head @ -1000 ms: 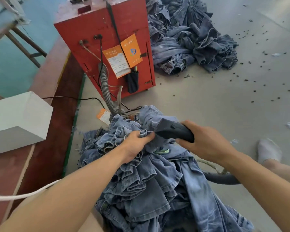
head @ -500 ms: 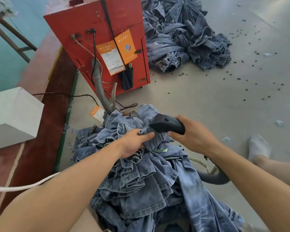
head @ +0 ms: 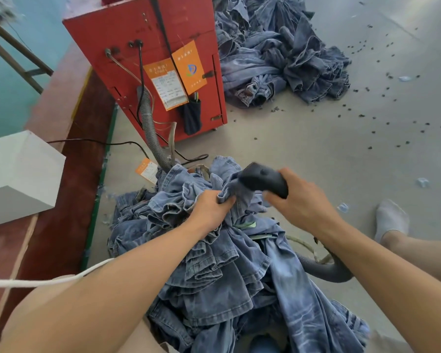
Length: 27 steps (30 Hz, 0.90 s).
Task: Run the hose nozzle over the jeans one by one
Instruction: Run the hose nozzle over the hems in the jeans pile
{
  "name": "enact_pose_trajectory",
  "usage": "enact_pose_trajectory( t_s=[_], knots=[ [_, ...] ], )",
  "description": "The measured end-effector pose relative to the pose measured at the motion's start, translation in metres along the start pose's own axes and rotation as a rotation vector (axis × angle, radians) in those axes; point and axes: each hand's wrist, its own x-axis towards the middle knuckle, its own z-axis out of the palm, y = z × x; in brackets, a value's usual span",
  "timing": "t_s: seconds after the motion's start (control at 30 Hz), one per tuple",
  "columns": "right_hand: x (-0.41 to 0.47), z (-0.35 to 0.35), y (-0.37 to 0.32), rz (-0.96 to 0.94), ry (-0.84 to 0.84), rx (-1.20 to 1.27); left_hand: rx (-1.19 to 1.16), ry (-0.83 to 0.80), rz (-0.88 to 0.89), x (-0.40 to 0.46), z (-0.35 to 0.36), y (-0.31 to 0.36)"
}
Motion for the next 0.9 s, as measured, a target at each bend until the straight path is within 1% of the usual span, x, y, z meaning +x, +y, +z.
enact_pose_trajectory(
  t_s=[0.07,0.13,0.2,0.3,0.37,0.4,0.47,0.53,0.6,0.7,0.8,0.9],
  knots=[
    [0.008,-0.007,0.003,0.095,0.142,0.068,0.003,0.012,0.016,0.0,0.0,-0.001],
    [0.011,-0.021,0.007,0.126,0.191,0.116,0.005,0.051,0.01,0.002,0.002,-0.002],
    [0.004,-0.032,0.008,0.062,0.139,0.103,0.009,0.085,0.007,0.002,0.004,-0.002],
    [-0.016,-0.027,0.0,-0.089,-0.044,0.029,-0.014,0.108,0.007,0.005,0.009,0.002],
    [-0.018,-0.014,-0.007,-0.112,-0.151,-0.047,-0.027,0.089,-0.029,0.007,0.013,0.003],
    [-0.015,-0.007,-0.008,-0.092,-0.168,-0.077,-0.064,0.062,-0.04,0.006,0.015,0.003],
    [-0.002,-0.001,-0.006,0.001,-0.128,-0.092,-0.194,-0.045,-0.05,0.003,0.017,0.002],
    [0.008,-0.002,0.002,0.1,-0.047,-0.079,-0.281,-0.129,-0.044,0.0,0.016,-0.001],
    [0.011,-0.008,0.01,0.158,-0.004,-0.024,-0.312,-0.135,-0.013,0.001,0.013,-0.004],
    [0.002,-0.017,0.015,0.106,-0.006,0.065,-0.185,-0.025,0.058,0.002,0.01,-0.003],
    [-0.004,-0.024,0.013,0.03,-0.002,0.058,-0.037,0.062,0.105,0.003,0.013,0.002],
    [-0.002,-0.031,0.014,0.055,0.032,0.093,0.172,0.068,0.084,0.004,0.013,0.013]
  ],
)
